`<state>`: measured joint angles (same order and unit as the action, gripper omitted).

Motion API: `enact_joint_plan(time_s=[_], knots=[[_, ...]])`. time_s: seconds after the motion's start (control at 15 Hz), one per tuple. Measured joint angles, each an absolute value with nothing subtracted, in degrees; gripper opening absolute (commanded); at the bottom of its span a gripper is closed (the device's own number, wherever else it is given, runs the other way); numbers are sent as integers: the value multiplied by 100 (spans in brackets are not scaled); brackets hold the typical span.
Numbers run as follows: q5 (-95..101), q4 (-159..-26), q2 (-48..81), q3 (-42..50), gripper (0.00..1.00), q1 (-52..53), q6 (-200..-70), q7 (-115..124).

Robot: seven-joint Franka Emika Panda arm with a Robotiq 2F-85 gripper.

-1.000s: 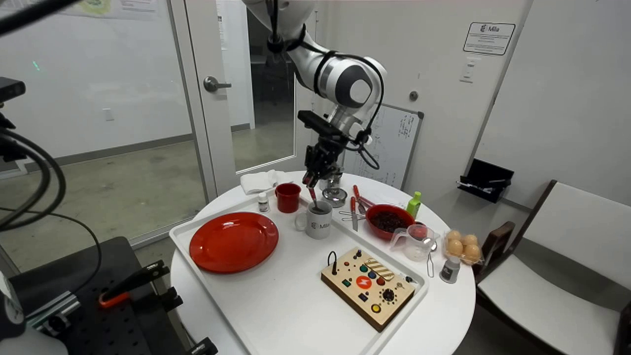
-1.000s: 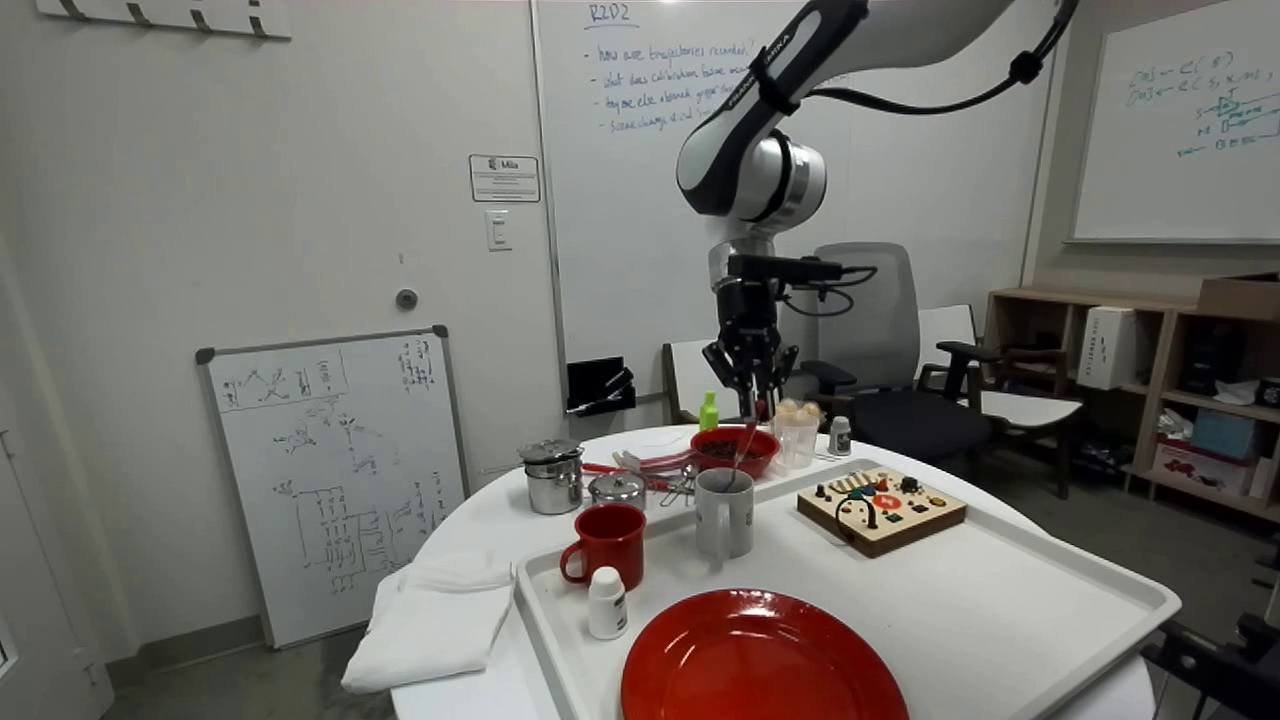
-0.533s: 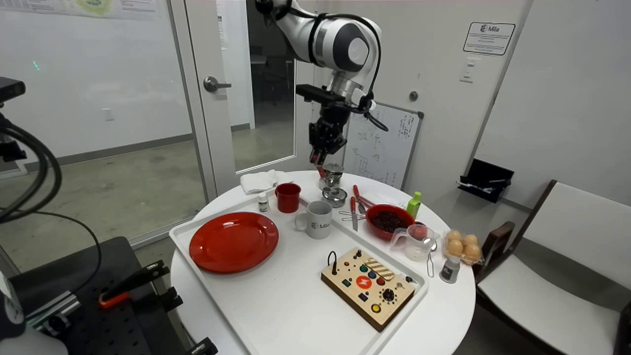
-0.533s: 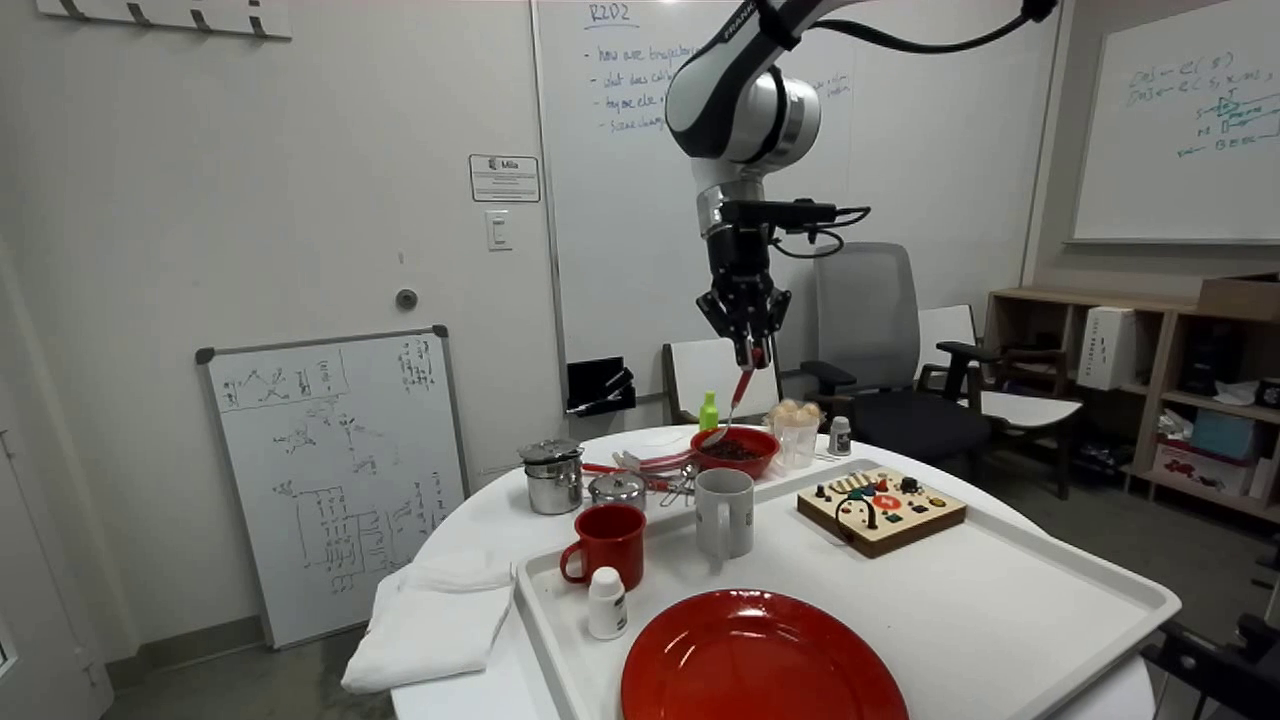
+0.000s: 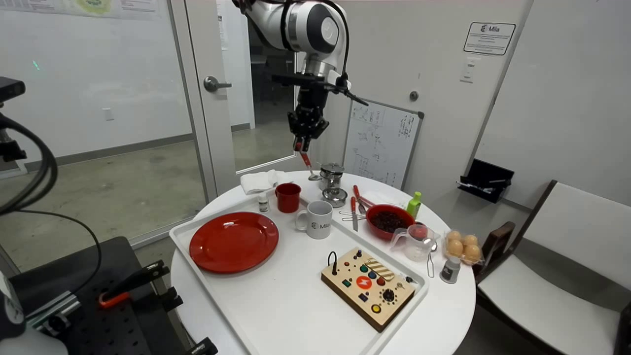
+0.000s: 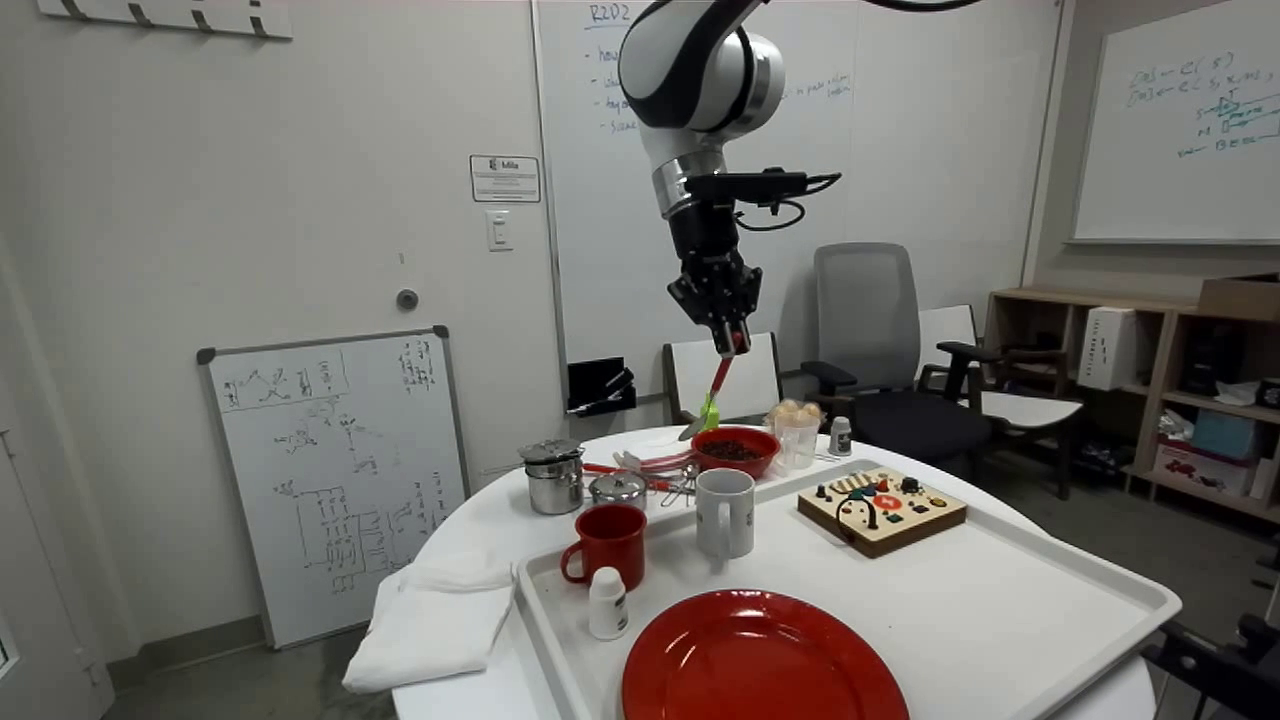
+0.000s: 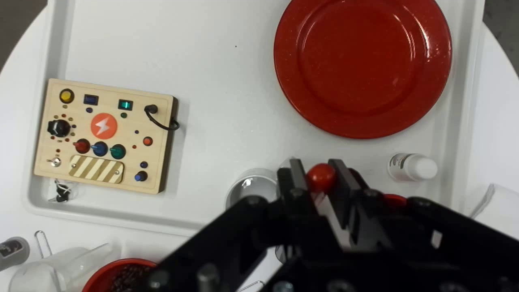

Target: Move the spoon from the white mug to the red one

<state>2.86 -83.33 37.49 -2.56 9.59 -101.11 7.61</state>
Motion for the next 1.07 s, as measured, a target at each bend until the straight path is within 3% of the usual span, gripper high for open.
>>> enact_joint_plan(time_s=[0.33,0.4,1.07], knots=[[336,-8348,3749,-257,19,1015,-10093,721],[337,-8348,3749,-254,5,1007,-10093,710],[337,-8306,3911,-583,5,1236,-10106,462]])
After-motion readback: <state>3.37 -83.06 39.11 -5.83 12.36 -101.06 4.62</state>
